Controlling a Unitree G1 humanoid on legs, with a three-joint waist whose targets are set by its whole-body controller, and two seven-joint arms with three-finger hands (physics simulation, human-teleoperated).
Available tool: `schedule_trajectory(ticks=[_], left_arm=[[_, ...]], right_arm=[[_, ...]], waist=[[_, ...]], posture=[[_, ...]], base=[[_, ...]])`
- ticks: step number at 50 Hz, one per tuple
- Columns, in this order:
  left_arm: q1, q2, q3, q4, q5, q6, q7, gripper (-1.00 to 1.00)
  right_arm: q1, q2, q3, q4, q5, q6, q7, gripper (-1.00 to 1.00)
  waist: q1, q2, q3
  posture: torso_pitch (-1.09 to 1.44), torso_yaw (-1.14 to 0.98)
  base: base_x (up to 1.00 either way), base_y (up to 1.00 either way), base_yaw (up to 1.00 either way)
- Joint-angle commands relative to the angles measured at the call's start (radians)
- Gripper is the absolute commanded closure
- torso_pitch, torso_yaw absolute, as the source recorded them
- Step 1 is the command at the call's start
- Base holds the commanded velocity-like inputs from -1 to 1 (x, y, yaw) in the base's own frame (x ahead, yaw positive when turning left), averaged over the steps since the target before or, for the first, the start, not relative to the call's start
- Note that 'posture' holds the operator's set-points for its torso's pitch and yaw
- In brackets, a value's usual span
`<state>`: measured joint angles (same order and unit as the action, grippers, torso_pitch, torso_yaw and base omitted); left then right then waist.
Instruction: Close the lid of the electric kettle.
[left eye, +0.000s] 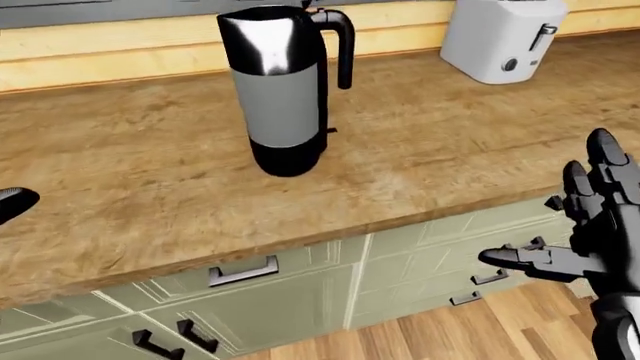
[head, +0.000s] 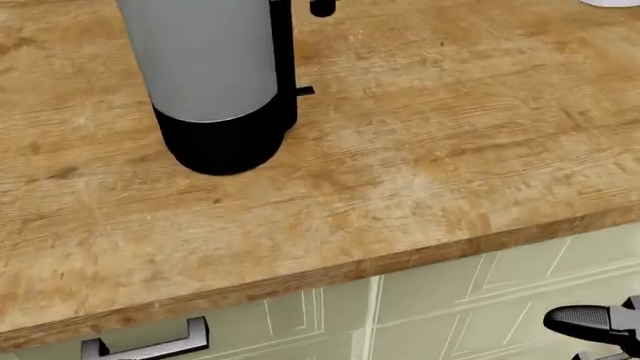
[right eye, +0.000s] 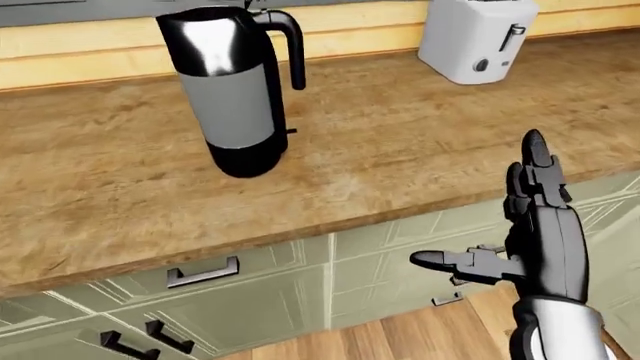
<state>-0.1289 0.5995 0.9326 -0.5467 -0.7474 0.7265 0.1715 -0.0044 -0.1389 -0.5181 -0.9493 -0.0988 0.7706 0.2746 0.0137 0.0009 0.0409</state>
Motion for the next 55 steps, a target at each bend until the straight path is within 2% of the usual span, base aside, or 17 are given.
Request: schedule_trajectory(ticks=[1, 2, 3, 9, 11, 13, 14, 16, 19, 43, 48, 55], left_arm=[[-0.009, 0.011, -0.002, -0.017, -0.002, -0.021, -0.007, -1.0], [-0.009, 0.009, -0.004, -0.017, 0.001, -0.023, -0.008, -1.0], [-0.01, 0.011, -0.002, -0.019, -0.002, -0.019, -0.006, -1.0], [-0.01, 0.01, -0.002, -0.022, -0.001, -0.017, -0.005, -1.0], [-0.013, 0.016, 0.005, -0.028, -0.011, -0.007, 0.0, -1.0], [-0.011, 0.013, 0.0, -0.024, -0.004, -0.014, -0.003, -1.0], [-0.013, 0.017, 0.005, -0.03, -0.012, -0.005, 0.001, -1.0], [-0.01, 0.013, 0.001, -0.027, -0.006, -0.011, -0.002, -1.0], [-0.009, 0.014, 0.004, -0.03, -0.009, -0.009, -0.001, -1.0], [-0.008, 0.015, 0.005, -0.034, -0.005, -0.013, -0.011, -1.0], [-0.01, 0.012, 0.001, -0.034, 0.0, -0.014, -0.014, -1.0], [-0.011, 0.012, 0.002, -0.041, 0.0, -0.01, -0.015, -1.0]], right_arm=[[-0.007, -0.005, -0.006, -0.012, 0.001, -0.024, -0.005, -1.0], [-0.006, -0.005, -0.004, -0.014, 0.001, -0.023, -0.005, -1.0], [-0.005, -0.004, -0.004, -0.011, 0.001, -0.028, -0.005, -1.0], [-0.007, -0.004, -0.001, -0.015, 0.003, -0.025, -0.008, -1.0], [-0.007, -0.006, -0.007, -0.014, 0.007, -0.026, -0.007, -1.0], [-0.007, -0.007, -0.009, -0.015, 0.007, -0.025, -0.006, -1.0], [-0.005, -0.006, -0.008, -0.011, 0.006, -0.031, -0.007, -1.0], [-0.005, -0.005, -0.012, -0.013, 0.011, -0.029, -0.006, -1.0], [-0.002, -0.004, -0.009, -0.01, 0.009, -0.035, -0.008, -1.0], [-0.001, -0.002, -0.002, -0.017, 0.007, -0.03, -0.008, -1.0], [-0.004, 0.014, -0.025, -0.024, 0.072, -0.043, -0.011, -1.0], [0.005, 0.006, -0.02, -0.016, 0.088, -0.057, -0.031, -1.0]], waist=[[-0.005, -0.012, -0.012], [-0.01, -0.037, -0.009], [-0.002, 0.001, -0.008], [-0.015, -0.013, 0.008], [-0.021, 0.004, 0.013], [-0.019, 0.036, 0.02], [-0.027, 0.022, 0.009], [-0.026, 0.02, -0.008], [-0.024, 0.015, -0.013], [-0.024, 0.019, 0.002], [-0.024, 0.021, 0.003], [-0.024, 0.021, 0.003]], posture=[[0.0, 0.0], [0.0, 0.0], [0.0, 0.0], [0.0, 0.0], [0.0, 0.0], [0.0, 0.0], [0.0, 0.0], [0.0, 0.0], [0.0, 0.0], [0.0, 0.0], [0.0, 0.0], [0.0, 0.0]], base=[[0.0, 0.0, 0.0], [0.0, 0.0, 0.0], [0.0, 0.0, 0.0], [0.0, 0.0, 0.0], [0.0, 0.0, 0.0], [0.0, 0.0, 0.0], [0.0, 0.0, 0.0], [0.0, 0.0, 0.0], [0.0, 0.0, 0.0], [0.0, 0.0, 0.0], [0.0, 0.0, 0.0], [0.0, 0.0, 0.0]])
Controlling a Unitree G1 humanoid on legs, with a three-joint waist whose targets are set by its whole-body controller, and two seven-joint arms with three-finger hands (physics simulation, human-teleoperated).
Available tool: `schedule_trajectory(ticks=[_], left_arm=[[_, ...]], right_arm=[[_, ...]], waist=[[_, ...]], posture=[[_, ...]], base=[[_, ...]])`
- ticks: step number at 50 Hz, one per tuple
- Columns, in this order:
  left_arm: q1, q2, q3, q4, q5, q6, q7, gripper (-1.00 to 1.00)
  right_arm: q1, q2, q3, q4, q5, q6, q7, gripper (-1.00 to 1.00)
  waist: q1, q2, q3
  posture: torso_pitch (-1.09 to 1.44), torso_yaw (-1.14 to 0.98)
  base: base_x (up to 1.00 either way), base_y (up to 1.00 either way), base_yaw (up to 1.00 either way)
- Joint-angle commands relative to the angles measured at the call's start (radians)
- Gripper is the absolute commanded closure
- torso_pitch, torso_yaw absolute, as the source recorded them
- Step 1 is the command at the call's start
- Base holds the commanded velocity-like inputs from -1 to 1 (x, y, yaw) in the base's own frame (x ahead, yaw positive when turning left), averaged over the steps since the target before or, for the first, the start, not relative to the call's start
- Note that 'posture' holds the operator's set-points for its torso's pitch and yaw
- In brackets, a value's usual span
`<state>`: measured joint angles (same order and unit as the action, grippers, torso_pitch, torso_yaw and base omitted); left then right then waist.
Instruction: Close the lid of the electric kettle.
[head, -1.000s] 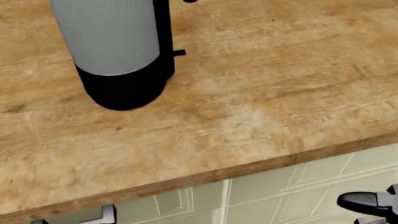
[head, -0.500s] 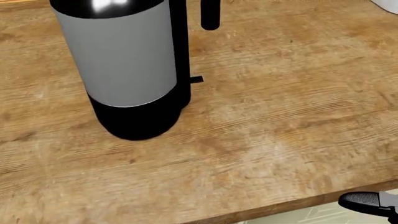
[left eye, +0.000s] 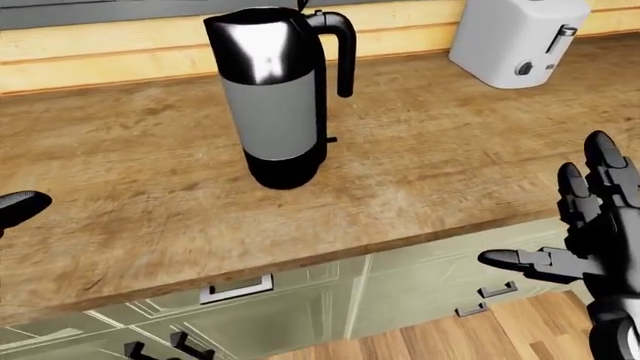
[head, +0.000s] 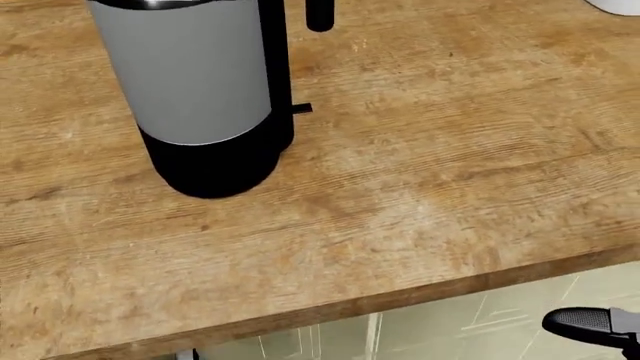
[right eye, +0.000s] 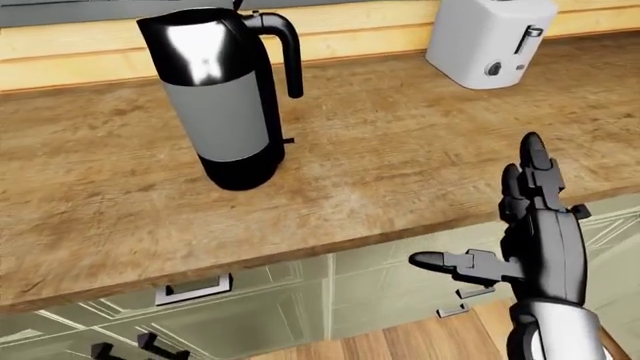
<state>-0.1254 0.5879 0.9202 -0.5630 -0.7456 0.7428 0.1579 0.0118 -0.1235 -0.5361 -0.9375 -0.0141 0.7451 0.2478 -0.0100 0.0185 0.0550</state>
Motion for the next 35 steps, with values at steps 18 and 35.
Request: schedule_trajectory(ticks=[18, 35], left_arm=[[-0.01, 0.022, 0.019, -0.024, 0.015, -0.038, -0.015, -1.0], [-0.013, 0.024, 0.019, -0.028, 0.023, -0.03, -0.021, -1.0]], right_arm=[[-0.008, -0.019, 0.03, -0.026, -0.053, -0.017, -0.001, -1.0], [-0.007, -0.006, 0.035, -0.005, -0.07, -0.041, 0.008, -1.0]], waist=[[0.005, 0.0, -0.015], [0.006, 0.0, -0.047]], posture=[[0.0, 0.0], [-0.05, 0.0]], base=[[0.0, 0.0, 0.0], [0.0, 0.0, 0.0]])
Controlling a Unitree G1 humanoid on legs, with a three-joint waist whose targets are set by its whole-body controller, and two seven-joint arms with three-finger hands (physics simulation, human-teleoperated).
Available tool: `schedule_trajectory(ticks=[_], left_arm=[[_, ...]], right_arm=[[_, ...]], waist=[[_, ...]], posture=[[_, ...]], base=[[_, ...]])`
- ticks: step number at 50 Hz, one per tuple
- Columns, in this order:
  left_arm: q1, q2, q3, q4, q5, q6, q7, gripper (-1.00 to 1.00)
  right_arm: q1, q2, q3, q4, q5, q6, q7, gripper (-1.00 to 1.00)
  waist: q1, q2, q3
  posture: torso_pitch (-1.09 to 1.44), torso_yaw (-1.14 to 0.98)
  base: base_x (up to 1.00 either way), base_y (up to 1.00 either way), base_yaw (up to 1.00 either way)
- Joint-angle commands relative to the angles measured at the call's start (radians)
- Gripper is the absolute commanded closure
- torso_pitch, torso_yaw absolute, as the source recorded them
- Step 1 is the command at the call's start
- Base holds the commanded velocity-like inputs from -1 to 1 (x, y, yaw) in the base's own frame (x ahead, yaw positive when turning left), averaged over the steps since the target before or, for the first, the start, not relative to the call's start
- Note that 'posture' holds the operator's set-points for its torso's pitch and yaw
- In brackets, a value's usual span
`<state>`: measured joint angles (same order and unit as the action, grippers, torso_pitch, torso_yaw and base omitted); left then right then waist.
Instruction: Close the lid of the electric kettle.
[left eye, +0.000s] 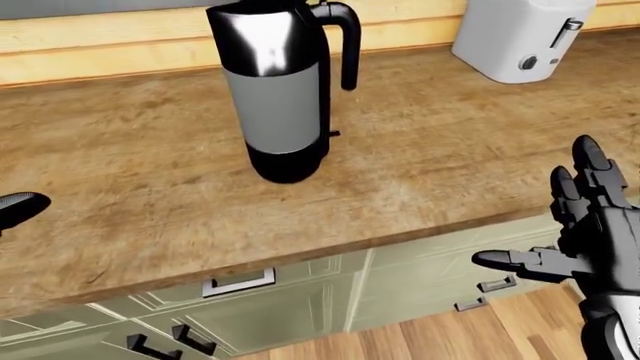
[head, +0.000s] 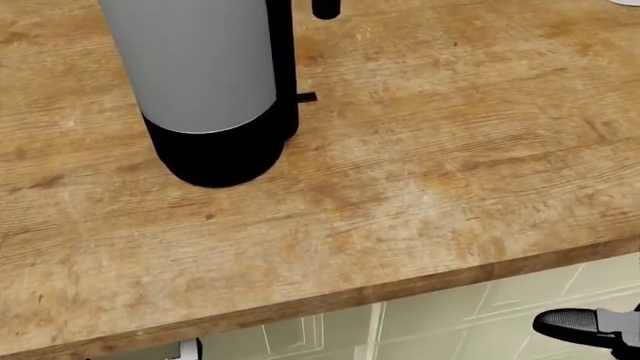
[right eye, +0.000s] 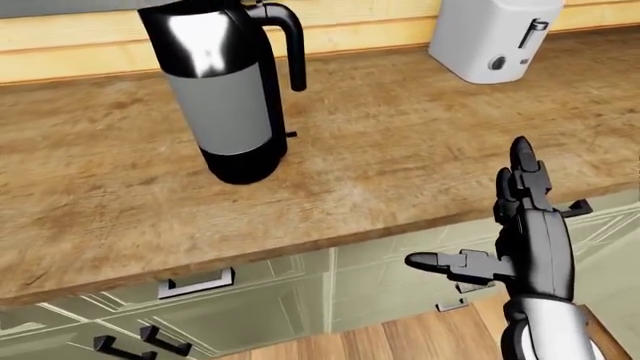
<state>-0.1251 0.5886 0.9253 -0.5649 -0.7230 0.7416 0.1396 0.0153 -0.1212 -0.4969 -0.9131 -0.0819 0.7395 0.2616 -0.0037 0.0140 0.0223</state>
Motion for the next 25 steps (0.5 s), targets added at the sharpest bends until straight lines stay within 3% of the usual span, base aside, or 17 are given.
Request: schedule_trajectory(ticks=[1, 14, 25], left_arm=[[-0.013, 0.022, 0.013, -0.025, 0.003, -0.03, -0.003, -1.0], [-0.015, 0.016, 0.007, -0.027, 0.009, -0.031, -0.004, -1.0], [-0.016, 0.016, 0.007, -0.033, 0.009, -0.025, -0.003, -1.0]], right_arm=[[-0.012, -0.01, -0.004, -0.033, -0.002, -0.031, -0.005, -1.0], [-0.007, -0.005, -0.001, -0.026, -0.003, -0.041, -0.005, -1.0], [-0.01, -0.007, -0.002, -0.024, -0.001, -0.04, -0.006, -1.0]], waist=[[0.0, 0.005, -0.019], [0.001, 0.005, -0.11], [0.004, 0.006, -0.214]], posture=[[-0.06, 0.0], [-0.19, 0.0], [-0.3, 0.0]], base=[[0.0, 0.0, 0.0], [0.0, 0.0, 0.0], [0.0, 0.0, 0.0]])
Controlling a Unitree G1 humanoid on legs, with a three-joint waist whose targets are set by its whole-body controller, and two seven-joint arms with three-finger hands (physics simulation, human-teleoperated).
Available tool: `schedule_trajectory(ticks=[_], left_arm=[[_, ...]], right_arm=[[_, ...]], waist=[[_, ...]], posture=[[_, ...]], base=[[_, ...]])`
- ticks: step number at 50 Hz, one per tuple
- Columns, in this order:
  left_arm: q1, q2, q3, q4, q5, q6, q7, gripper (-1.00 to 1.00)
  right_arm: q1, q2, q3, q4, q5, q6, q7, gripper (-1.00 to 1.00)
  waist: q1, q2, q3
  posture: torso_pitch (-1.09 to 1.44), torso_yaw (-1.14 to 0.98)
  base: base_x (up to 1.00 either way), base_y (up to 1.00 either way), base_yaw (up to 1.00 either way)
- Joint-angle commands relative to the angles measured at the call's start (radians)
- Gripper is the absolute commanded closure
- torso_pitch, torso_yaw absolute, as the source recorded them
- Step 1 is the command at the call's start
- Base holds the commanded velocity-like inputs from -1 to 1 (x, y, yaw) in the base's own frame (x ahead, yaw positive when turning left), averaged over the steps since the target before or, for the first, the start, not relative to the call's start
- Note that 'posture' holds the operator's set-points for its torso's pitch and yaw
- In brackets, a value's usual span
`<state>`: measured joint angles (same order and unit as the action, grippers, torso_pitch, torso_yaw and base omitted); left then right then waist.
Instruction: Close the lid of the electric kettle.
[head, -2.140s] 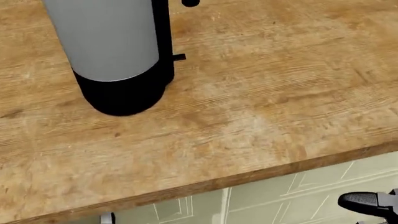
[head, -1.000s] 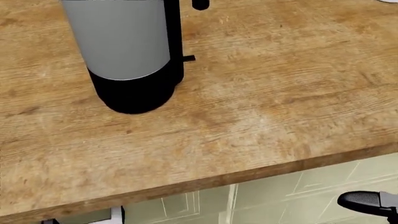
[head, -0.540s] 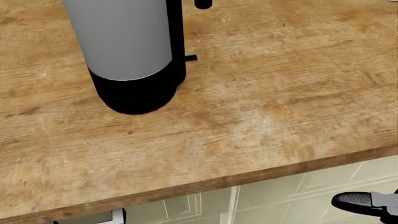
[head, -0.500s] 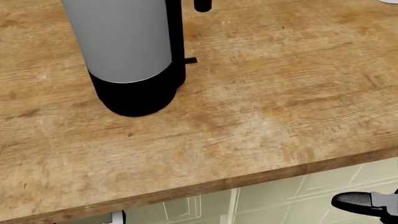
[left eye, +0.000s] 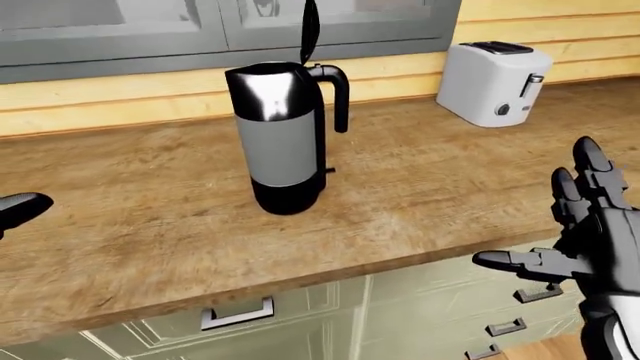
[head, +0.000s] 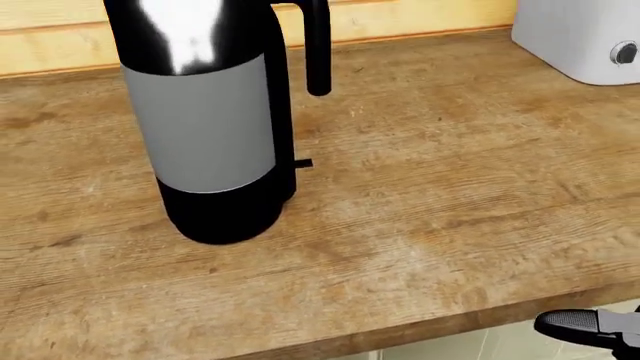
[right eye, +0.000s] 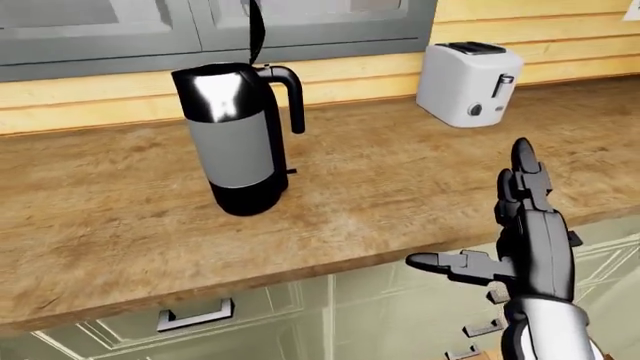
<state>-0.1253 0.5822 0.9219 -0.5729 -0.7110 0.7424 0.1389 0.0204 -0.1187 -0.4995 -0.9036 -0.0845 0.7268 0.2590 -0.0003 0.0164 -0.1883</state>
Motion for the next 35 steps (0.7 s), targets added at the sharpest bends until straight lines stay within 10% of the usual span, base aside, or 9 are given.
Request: schedule_trajectory(ticks=[1, 15, 35], left_arm=[[-0.017, 0.024, 0.012, -0.027, -0.005, -0.023, -0.001, -1.0], [-0.016, 0.02, 0.01, -0.02, 0.002, -0.033, -0.007, -1.0], [-0.018, 0.033, 0.011, -0.04, -0.024, -0.043, 0.01, -1.0]], right_arm=[[-0.015, -0.01, -0.001, -0.036, 0.002, -0.024, -0.003, -1.0], [-0.016, -0.008, 0.003, -0.031, 0.004, -0.028, -0.006, -1.0], [-0.014, -0.007, 0.005, -0.032, -0.001, -0.027, -0.005, -1.0]], waist=[[0.001, 0.004, -0.014], [0.008, 0.003, -0.109], [0.014, 0.005, -0.169]], posture=[[-0.31, 0.0], [-0.45, 0.0], [-0.57, 0.0]], base=[[0.0, 0.0, 0.0], [0.0, 0.0, 0.0], [0.0, 0.0, 0.0]])
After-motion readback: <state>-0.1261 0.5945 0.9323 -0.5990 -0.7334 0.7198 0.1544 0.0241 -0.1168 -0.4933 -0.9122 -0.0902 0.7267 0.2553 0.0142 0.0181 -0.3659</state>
